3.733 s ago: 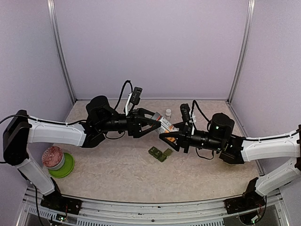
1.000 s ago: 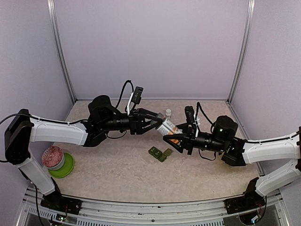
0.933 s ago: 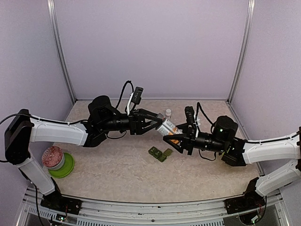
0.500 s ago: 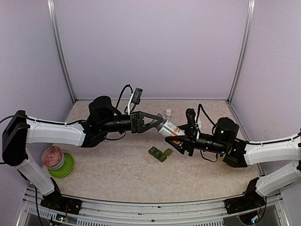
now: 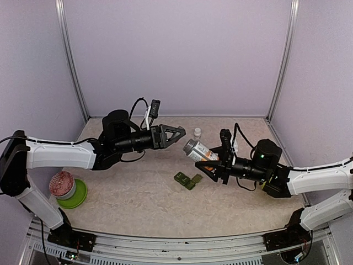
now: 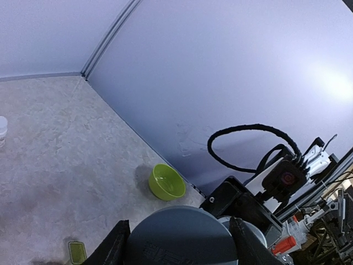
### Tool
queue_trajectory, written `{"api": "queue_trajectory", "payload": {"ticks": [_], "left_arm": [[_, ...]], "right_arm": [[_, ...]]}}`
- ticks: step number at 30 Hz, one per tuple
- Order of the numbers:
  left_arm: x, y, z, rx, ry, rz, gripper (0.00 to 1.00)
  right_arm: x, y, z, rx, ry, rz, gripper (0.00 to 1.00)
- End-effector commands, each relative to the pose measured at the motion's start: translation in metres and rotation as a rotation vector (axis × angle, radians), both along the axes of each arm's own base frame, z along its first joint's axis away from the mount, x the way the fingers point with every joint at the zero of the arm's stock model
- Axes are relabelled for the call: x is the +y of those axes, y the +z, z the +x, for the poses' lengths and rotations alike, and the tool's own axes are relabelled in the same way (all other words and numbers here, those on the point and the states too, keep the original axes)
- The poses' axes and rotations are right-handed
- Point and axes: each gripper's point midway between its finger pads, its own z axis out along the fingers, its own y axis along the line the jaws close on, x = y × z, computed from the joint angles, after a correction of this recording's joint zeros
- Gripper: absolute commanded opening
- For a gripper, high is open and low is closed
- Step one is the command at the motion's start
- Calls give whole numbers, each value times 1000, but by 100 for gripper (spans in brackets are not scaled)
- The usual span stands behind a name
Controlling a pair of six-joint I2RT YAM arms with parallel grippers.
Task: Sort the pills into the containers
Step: Pick up the lid of the pill bottle from the pill bottle, then place the lid of the pill bottle at the center of the board.
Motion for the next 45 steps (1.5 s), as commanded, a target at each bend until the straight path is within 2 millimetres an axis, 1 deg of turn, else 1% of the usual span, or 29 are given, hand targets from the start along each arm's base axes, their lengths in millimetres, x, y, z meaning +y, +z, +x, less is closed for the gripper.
{"api": "queue_trajectory", "payload": {"ticks": [1, 4, 7, 11, 12, 15, 20, 28, 32, 37, 45], "left_arm": [[22, 11, 23, -56, 136, 59, 47], [35, -9, 38, -47, 211, 145, 47], [50, -35, 50, -29, 271, 225, 47], [67, -73, 62, 0, 339, 316, 47], [72, -85, 65, 13, 355, 345, 47], [82, -111, 73, 37, 395, 404, 47], [95, -149, 84, 51, 459, 520, 47], [106, -202, 95, 71, 488, 656, 47], [110, -224, 98, 64, 491, 716, 46], [112, -243, 100, 83, 497, 754, 46], [122, -257, 103, 88, 540, 817, 48]], "right_arm": [[-9, 31, -14, -98, 31, 88, 18], [-15, 39, -20, -124, 38, 113, 18], [-19, 44, -24, -138, 39, 132, 18], [-25, 44, -25, -141, 23, 143, 18], [-27, 44, -26, -142, 21, 148, 18], [-31, 41, -28, -144, 12, 155, 19], [-39, 39, -31, -151, -5, 164, 20], [-50, 32, -33, -137, -36, 168, 20], [-52, 29, -34, -129, -40, 165, 20], [-54, 27, -35, -123, -42, 164, 20], [-56, 21, -37, -103, -36, 163, 20]]}}
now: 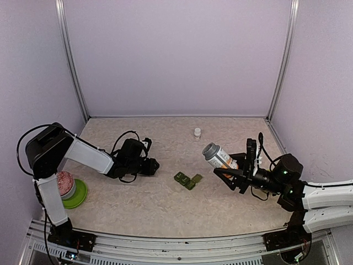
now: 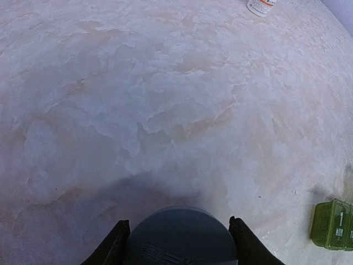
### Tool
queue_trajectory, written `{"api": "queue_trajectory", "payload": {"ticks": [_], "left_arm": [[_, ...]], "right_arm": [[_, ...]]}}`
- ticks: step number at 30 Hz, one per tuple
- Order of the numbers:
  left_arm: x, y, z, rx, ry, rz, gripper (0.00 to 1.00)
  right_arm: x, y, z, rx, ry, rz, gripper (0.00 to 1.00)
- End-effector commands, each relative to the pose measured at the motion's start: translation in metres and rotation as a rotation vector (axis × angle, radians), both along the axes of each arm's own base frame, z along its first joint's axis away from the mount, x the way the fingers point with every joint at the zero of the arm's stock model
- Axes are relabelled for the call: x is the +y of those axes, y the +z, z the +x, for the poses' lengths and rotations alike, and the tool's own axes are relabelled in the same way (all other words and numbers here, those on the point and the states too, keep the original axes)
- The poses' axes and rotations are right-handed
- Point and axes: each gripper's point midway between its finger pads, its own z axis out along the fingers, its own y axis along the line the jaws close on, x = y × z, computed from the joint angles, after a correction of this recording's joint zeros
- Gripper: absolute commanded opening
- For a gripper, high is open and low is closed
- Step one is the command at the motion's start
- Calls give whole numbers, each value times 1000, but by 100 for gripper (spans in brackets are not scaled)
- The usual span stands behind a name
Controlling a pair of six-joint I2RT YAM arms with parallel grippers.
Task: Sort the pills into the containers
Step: Place the lid of the pill bottle at the center of the board.
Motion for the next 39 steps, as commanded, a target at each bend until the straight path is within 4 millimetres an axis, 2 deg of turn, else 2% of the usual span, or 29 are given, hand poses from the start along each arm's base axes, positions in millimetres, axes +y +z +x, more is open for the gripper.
{"api": "queue_trajectory", "payload": {"ticks": [1, 10, 18, 23, 28, 32, 39], "left_arm": [[8, -3, 9, -32, 36, 52, 49], [11, -14, 9, -32, 53, 110, 56], [11, -12, 9, -36, 56, 116, 69], [10, 1, 10, -53, 60, 103, 78], [4, 24, 11, -81, 44, 62, 91], [-8, 39, 8, -95, -3, 15, 98], [-45, 61, -10, -117, -154, -84, 99]], "right_arm": [[-5, 7, -3, -8, -3, 42, 20], [-7, 2, -6, -13, 4, 47, 20], [-7, -3, -6, 0, 7, 42, 20], [-9, -7, -6, 12, 2, 35, 20], [-12, -14, -8, 23, 1, 29, 20], [-15, -18, -8, 24, -13, 28, 20], [-13, -31, -4, 52, -25, 8, 20]]}}
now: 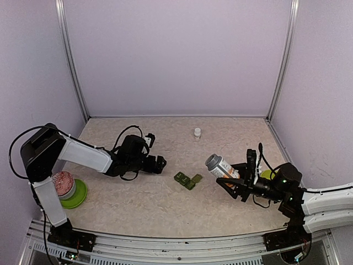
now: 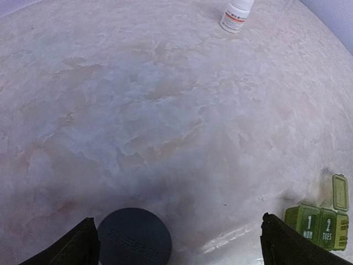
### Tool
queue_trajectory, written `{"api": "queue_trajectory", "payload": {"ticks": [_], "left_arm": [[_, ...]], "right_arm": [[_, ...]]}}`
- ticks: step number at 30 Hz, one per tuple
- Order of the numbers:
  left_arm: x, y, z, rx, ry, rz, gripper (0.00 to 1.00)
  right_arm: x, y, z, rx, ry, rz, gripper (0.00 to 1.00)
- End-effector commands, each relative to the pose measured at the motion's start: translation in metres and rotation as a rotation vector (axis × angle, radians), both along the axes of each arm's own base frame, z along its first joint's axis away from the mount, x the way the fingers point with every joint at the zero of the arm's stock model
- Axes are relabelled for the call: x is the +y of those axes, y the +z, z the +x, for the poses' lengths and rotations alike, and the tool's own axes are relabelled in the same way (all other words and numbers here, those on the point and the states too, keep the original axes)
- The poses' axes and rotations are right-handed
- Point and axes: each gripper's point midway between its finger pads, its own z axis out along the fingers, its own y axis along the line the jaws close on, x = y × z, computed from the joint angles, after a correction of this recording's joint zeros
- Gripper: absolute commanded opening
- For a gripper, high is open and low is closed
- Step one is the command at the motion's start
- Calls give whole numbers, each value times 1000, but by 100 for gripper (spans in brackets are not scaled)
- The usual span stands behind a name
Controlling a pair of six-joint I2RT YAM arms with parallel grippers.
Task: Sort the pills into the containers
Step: Place the lid of the pill bottle at the center of the board, then hold the pill container at the center of the board.
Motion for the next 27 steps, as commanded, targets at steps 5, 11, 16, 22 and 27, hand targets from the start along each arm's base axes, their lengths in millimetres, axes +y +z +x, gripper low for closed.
{"api": "queue_trajectory", "payload": {"ticks": [5, 11, 16, 22, 27], "left_arm": [[-60, 43, -22, -74, -238, -147, 99], [-83, 44, -32, -92, -348, -199, 99], [-95, 43, -31, -138, -399, -224, 99], [-108, 34, -25, -202, -443, -181, 99], [-119, 23, -29, -267, -501, -114, 99]], "right_arm": [[0, 0, 5, 7, -20, 30, 20], [2, -7, 5, 26, -15, 21, 20], [4, -13, 6, 40, -14, 10, 20], [5, -13, 5, 42, -13, 9, 20], [6, -16, 6, 46, -18, 1, 20]]}}
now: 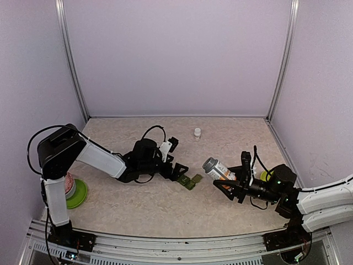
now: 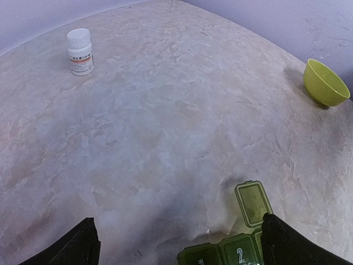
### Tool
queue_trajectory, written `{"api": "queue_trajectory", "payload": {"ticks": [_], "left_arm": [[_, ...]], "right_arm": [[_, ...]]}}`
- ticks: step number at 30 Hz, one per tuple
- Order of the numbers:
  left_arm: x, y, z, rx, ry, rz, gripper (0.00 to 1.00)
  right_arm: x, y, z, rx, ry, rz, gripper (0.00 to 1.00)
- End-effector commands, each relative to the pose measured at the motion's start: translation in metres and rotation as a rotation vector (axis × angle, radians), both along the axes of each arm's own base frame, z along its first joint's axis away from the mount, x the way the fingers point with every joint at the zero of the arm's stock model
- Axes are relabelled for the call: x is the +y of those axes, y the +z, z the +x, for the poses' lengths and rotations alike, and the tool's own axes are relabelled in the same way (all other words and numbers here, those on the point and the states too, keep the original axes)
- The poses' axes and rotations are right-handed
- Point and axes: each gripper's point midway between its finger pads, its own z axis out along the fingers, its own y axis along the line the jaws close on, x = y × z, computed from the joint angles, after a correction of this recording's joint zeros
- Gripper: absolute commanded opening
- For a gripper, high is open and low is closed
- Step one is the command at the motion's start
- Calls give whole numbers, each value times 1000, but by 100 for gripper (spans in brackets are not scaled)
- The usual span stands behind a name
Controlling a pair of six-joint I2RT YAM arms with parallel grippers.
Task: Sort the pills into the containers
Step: Hold the pill container at the center of the board.
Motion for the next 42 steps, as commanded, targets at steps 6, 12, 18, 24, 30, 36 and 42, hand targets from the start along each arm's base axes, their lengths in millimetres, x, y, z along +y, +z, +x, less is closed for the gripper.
{"api": "queue_trajectory", "payload": {"ticks": [6, 12, 18, 24, 30, 36, 42], "left_arm": [[-24, -3, -1, -159, -96, 33, 99], [-26, -12, -2, -187, -121, 48, 99], [-28, -18, 0, -202, -127, 47, 99], [-30, -24, -1, -209, -140, 48, 99], [-30, -30, 1, -209, -140, 54, 99], [-27, -35, 0, -207, -141, 59, 99], [-24, -37, -3, -204, -143, 51, 99]], "right_arm": [[2, 3, 0, -8, -4, 19, 20], [5, 0, 2, 2, -3, 13, 20], [9, -2, 3, 10, 3, 7, 20], [12, -5, 6, 16, 0, -4, 20], [15, -12, 8, 29, -3, -18, 20], [16, -21, 13, 41, -23, -41, 20], [19, -33, 18, 68, -33, -71, 20]]}}
